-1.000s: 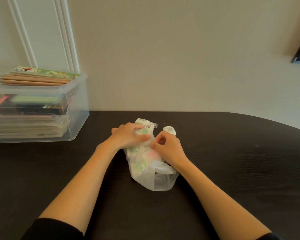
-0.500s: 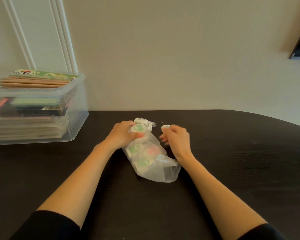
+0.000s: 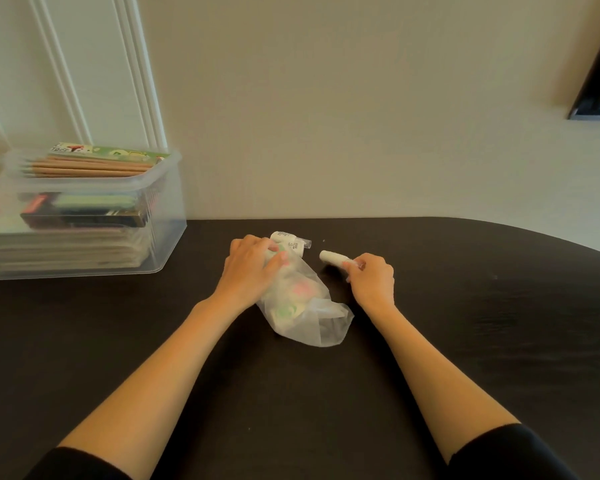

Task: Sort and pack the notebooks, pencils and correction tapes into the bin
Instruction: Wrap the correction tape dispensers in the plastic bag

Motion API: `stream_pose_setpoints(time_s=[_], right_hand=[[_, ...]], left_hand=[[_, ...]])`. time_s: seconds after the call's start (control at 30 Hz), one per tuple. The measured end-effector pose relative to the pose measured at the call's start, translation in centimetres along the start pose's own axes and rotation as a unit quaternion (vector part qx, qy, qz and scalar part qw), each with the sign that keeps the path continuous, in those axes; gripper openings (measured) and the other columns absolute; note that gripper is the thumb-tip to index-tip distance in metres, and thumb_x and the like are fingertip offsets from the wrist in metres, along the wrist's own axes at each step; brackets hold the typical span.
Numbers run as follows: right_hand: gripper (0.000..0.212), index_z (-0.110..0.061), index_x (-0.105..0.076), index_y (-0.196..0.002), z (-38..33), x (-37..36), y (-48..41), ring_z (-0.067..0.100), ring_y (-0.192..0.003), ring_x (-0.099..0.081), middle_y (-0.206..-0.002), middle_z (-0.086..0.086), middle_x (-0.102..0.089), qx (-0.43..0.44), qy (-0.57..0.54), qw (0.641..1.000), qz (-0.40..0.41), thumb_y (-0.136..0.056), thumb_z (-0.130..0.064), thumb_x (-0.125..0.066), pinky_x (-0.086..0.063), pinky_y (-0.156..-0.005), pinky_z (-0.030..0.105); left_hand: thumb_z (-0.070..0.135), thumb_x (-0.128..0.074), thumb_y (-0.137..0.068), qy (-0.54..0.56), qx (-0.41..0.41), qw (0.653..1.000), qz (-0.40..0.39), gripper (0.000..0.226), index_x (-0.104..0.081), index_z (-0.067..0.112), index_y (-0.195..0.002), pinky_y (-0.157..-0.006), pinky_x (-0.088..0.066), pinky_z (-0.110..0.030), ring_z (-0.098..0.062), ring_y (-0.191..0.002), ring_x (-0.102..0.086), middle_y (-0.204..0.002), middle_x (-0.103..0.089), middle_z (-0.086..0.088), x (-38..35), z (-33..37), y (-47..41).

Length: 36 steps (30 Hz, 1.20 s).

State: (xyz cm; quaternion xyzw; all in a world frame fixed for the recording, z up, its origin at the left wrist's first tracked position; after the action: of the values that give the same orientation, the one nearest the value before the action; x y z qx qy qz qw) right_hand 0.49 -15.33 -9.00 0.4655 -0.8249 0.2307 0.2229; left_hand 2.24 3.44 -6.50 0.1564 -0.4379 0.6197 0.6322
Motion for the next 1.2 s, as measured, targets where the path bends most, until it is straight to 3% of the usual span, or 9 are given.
stream_pose_setpoints(time_s=[0.1, 0.2, 0.3, 0.4, 0.47, 0.7, 0.9, 1.03, 1.2], right_hand=[[0.014, -0.011, -0.065, -0.100, 0.4, 2.3, 1.4, 0.014, -0.074, -0.065, -0.080, 0.006, -0.069, -0.044, -0.168, 0.985, 0.001, -0.089, -0.014, -0.056, -0.051, -0.067, 0.024], [0.005, -0.013, -0.064, -0.091, 0.8, 5.1, 3.3, 0.008, -0.057, -0.066, -0.067, 0.002, -0.070, -0.084, -0.309, 0.946, -0.045, -0.088, -0.016, -0.061, -0.050, -0.053, 0.016], [0.010, -0.008, -0.065, -0.087, 0.9, 7.5, 5.3, 0.009, -0.051, -0.064, -0.060, 0.005, -0.069, -0.081, -0.372, 0.919, -0.106, -0.087, -0.017, -0.062, -0.049, -0.048, 0.017], [0.014, -0.003, -0.065, -0.088, 0.6, 8.7, 7.5, 0.010, -0.048, -0.060, -0.058, 0.006, -0.067, -0.038, -0.358, 0.917, -0.173, -0.087, -0.016, -0.060, -0.047, -0.046, 0.017], [0.014, -0.003, -0.065, -0.086, 0.1, 8.7, 8.8, 0.011, -0.050, -0.062, -0.059, 0.007, -0.068, -0.001, -0.324, 0.928, -0.185, -0.088, -0.016, -0.060, -0.048, -0.047, 0.017], [0.008, -0.007, -0.062, -0.079, -1.8, 5.5, 11.4, 0.013, -0.051, -0.066, -0.061, 0.008, -0.068, 0.060, -0.248, 0.954, -0.158, -0.086, -0.010, -0.062, -0.052, -0.051, 0.017], [0.010, -0.015, -0.059, -0.076, -2.1, 4.1, 11.1, 0.008, -0.050, -0.065, -0.053, -0.002, -0.066, 0.059, -0.225, 0.971, -0.046, -0.086, -0.017, -0.062, -0.050, -0.050, 0.013], [0.012, -0.011, -0.063, -0.075, -3.0, 3.4, 11.1, 0.009, -0.049, -0.065, -0.052, -0.002, -0.067, 0.001, -0.271, 0.957, -0.103, -0.086, -0.015, -0.063, -0.047, -0.046, 0.012], [0.014, -0.011, -0.066, -0.071, -4.0, 2.3, 11.3, 0.009, -0.051, -0.066, -0.056, 0.001, -0.068, -0.001, -0.272, 0.953, -0.136, -0.085, -0.014, -0.063, -0.047, -0.046, 0.012]], left_hand=[[0.054, -0.047, -0.085, -0.009, -0.030, 0.999, -0.015, 0.037, -0.059, 0.019, -0.091, -0.079, -0.033, -0.028, -0.011, -0.100, -0.036, -0.101, -0.049, 0.007, 0.0, 2.0, 2.0], [0.069, -0.049, -0.073, -0.034, -0.056, 0.993, -0.097, 0.049, -0.054, 0.022, -0.088, -0.064, -0.041, -0.028, -0.009, -0.084, -0.049, -0.089, -0.050, 0.012, -0.1, 3.9, 4.6], [0.053, -0.054, -0.077, -0.136, -0.071, 0.980, -0.130, 0.031, -0.046, 0.024, -0.076, -0.052, -0.032, -0.024, -0.008, -0.071, -0.046, -0.084, -0.046, 0.010, 0.1, 4.7, 6.0], [0.020, -0.048, -0.088, -0.123, -0.017, 0.987, -0.099, 0.013, -0.048, 0.019, -0.075, -0.052, -0.034, -0.025, -0.012, -0.066, -0.044, -0.082, -0.048, 0.001, 0.9, 5.3, 6.9], [0.014, -0.045, -0.091, -0.108, -0.005, 0.993, -0.054, 0.013, -0.049, 0.013, -0.078, -0.056, -0.034, -0.027, -0.018, -0.069, -0.045, -0.081, -0.049, -0.004, 1.1, 5.7, 7.2], [0.020, -0.042, -0.096, -0.097, -0.057, 0.992, 0.055, 0.018, -0.046, 0.017, -0.078, -0.047, -0.024, -0.021, -0.014, -0.069, -0.042, -0.082, -0.047, 0.002, 1.5, 7.0, 8.9], [0.019, -0.042, -0.096, -0.108, -0.055, 0.992, 0.043, 0.017, -0.050, 0.011, -0.084, -0.055, -0.033, -0.023, -0.014, -0.072, -0.047, -0.086, -0.052, -0.002, 1.9, 6.4, 8.8], [0.016, -0.044, -0.094, -0.060, -0.051, 0.996, 0.038, 0.010, -0.051, 0.009, -0.091, -0.064, -0.044, -0.032, -0.019, -0.077, -0.053, -0.087, -0.052, -0.002, 2.3, 6.1, 8.9], [0.019, -0.041, -0.095, -0.051, -0.029, 0.997, 0.056, 0.016, -0.048, 0.009, -0.085, -0.061, -0.038, -0.032, -0.022, -0.078, -0.050, -0.087, -0.052, -0.008, 2.9, 5.4, 8.1]])
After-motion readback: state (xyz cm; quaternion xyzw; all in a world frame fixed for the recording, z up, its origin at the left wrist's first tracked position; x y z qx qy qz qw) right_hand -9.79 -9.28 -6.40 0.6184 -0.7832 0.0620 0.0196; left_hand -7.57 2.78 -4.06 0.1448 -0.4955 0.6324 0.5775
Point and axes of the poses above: each hand's wrist, its own y-axis away from the middle knuckle, its own x-axis out of the back of the hand, z = x × y, the point moved 1 cm from there along -y, towards the middle knuckle
